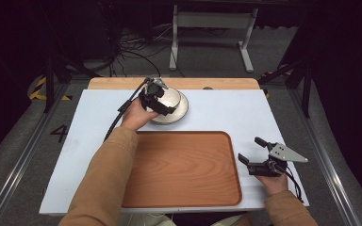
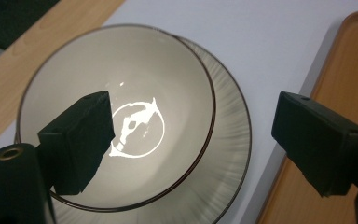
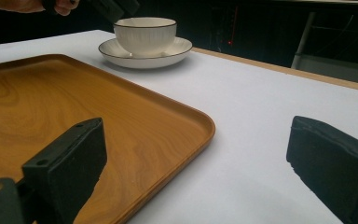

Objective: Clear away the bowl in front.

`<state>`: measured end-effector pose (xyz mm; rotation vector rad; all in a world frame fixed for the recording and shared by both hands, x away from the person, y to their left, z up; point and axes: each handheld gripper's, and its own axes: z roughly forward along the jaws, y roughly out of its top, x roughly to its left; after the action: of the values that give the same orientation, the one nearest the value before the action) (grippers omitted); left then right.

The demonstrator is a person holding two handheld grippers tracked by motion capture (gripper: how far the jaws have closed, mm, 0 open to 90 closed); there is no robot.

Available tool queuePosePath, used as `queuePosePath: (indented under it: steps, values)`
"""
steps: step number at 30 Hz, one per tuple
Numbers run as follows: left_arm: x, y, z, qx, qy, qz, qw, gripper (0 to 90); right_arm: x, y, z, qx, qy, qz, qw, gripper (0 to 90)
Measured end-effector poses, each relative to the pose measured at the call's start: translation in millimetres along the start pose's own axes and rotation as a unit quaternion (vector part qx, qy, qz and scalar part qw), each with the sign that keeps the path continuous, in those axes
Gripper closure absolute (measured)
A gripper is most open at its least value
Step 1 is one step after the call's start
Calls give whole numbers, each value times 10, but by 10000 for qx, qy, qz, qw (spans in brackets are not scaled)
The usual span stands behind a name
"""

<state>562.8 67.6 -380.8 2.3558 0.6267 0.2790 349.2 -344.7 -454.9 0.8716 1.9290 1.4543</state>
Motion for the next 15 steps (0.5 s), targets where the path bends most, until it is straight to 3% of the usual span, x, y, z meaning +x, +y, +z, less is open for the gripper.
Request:
queuePosePath:
  steps: [6,11,15]
  values:
    - [-15,-27,106,217,6,-9,9998,171,1,1,1,11,11,-10,10000,59]
    - [-53,-63,160,238,206,83,9995,213,3,1,0,14,9,-16,10000,61]
    - [-30,-97,201,324,192,-22,9993,248,3,1,1,20,10,-27,10000,63]
